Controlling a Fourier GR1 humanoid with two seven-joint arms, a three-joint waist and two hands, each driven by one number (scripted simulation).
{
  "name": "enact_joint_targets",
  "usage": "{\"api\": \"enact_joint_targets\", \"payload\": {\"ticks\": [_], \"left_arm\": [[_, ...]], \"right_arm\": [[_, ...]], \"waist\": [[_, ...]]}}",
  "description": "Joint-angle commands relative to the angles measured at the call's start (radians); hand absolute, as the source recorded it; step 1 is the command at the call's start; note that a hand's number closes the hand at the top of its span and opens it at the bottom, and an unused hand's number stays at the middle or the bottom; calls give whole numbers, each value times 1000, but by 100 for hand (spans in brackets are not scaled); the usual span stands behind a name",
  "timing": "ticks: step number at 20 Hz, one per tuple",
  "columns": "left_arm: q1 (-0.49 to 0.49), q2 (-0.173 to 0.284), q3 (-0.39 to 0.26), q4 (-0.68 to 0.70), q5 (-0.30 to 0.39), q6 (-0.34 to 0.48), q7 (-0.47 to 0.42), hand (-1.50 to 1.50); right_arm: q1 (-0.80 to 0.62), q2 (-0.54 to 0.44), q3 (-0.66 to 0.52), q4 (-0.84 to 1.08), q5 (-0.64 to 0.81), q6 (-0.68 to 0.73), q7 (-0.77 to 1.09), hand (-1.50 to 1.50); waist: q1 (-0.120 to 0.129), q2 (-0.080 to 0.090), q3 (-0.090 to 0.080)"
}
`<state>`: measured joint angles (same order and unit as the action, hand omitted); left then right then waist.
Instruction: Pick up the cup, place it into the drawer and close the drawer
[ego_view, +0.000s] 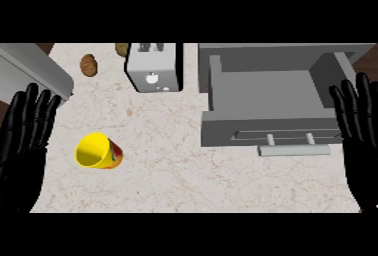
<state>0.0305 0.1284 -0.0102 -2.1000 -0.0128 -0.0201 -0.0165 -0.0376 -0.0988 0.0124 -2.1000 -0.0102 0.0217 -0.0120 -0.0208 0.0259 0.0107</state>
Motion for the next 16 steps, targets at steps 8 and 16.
{"api": "enact_joint_targets", "payload": {"ticks": [8,16], "left_arm": [[34,40,144,116,425,-170,114,-150],[-14,95,249,324,482,-289,41,-150]], "right_arm": [[52,-47,9,47,-47,87,67,-150],[-4,-56,-37,80,-84,121,90,-150]], "waist": [[26,-22,-12],[19,-26,-11]]}}
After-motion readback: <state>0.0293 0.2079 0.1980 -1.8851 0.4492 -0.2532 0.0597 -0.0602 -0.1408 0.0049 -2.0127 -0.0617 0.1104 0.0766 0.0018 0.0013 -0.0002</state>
